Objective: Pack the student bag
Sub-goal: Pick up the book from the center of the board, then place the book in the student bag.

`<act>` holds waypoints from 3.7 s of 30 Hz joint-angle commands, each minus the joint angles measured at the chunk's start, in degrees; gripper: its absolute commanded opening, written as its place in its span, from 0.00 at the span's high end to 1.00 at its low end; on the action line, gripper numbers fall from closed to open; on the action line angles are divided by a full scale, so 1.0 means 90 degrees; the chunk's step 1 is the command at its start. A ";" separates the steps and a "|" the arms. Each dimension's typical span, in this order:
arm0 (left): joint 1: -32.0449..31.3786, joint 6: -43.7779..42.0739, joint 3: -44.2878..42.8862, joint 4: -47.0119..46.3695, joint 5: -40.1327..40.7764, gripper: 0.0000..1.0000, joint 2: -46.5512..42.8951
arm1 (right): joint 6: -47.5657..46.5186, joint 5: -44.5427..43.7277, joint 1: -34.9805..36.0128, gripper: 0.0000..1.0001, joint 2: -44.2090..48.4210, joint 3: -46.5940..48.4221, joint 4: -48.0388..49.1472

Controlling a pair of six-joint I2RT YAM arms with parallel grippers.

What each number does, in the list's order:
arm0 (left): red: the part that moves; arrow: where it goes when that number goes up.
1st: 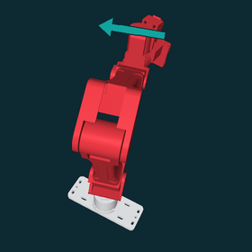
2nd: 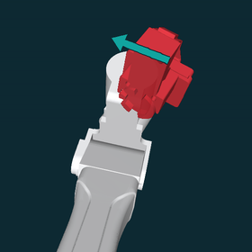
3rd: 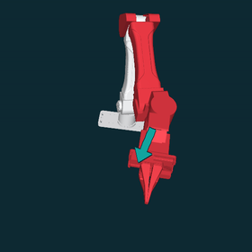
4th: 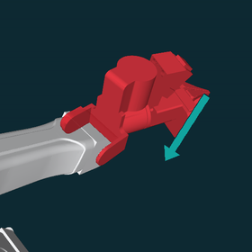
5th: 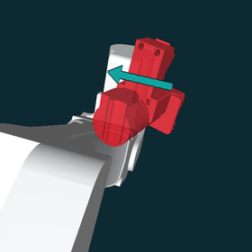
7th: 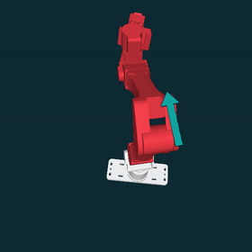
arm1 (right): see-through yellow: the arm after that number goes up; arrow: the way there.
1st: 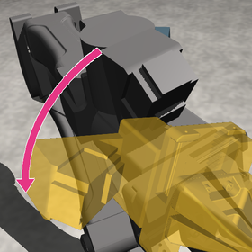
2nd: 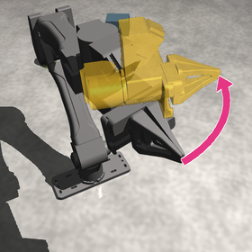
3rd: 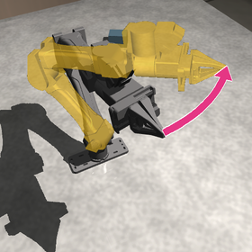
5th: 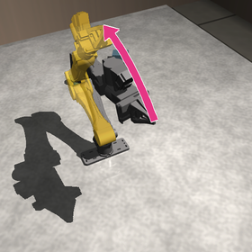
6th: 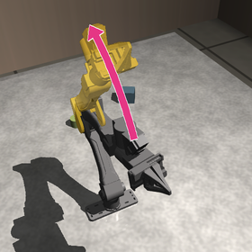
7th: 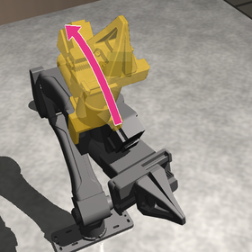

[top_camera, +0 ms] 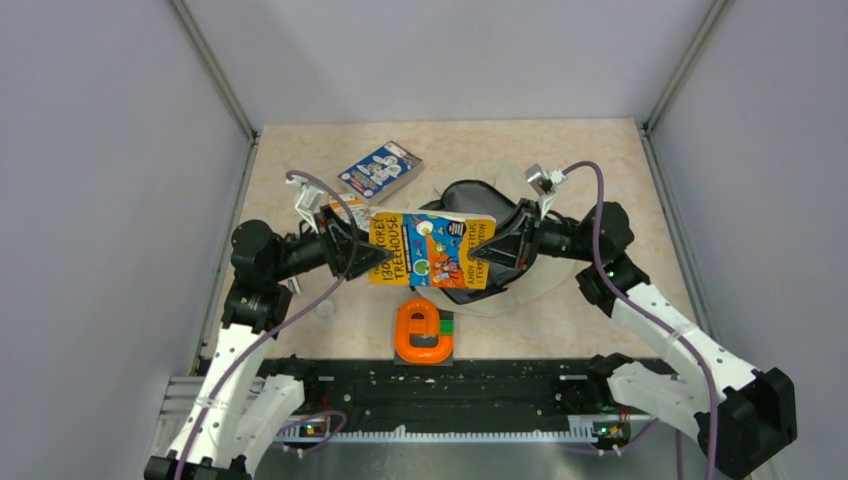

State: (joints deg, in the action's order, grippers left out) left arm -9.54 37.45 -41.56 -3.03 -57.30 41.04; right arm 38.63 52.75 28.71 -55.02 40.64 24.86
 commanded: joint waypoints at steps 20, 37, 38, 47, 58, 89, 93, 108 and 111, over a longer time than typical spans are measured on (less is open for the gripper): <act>-0.0366 0.0743 0.0390 -0.1284 -0.0423 0.98 0.0302 | -0.0708 -0.0441 0.0043 0.99 -0.0338 0.0692 -0.0514; -0.0290 0.0589 0.0594 0.0316 0.3119 1.00 0.0150 | -0.2083 -0.4280 -0.1139 0.13 -0.1476 0.1345 -0.3596; -0.0281 0.0642 0.0630 0.0461 0.3238 1.00 0.0153 | -0.2147 -0.4514 -0.1193 0.13 -0.1627 0.1395 -0.3710; -0.0249 0.1164 0.1030 0.0102 0.3391 1.00 0.0114 | -0.2755 -0.6289 -0.1258 0.20 -0.3132 0.1994 -0.4357; -0.0239 0.1284 0.1112 0.0205 0.3618 1.00 0.0052 | -0.4031 -0.6645 -0.0415 0.19 -0.3058 0.1919 -0.4137; -0.0216 0.1733 0.1458 0.0058 0.3837 1.00 -0.0144 | -0.3943 -0.9691 0.1852 0.67 -0.5541 0.2639 -0.4601; -0.0219 0.1779 0.1554 -0.0228 0.3654 1.00 0.0020 | -0.3725 -0.9907 0.1833 1.00 -0.5122 0.2625 -0.4603; -0.1410 0.2812 0.2095 -0.2902 0.4489 1.00 0.1662 | -0.2820 -0.6914 0.0693 1.00 -0.2993 0.2073 -0.3924; -0.1523 0.3059 0.2168 -0.3618 0.4500 1.00 0.2132 | -0.2709 -0.6550 0.0603 1.00 -0.2896 0.1883 -0.3732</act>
State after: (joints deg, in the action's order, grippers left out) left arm -22.06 60.66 -22.33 -17.74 -18.70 57.04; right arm 11.64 -13.23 34.98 -84.01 59.11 -13.82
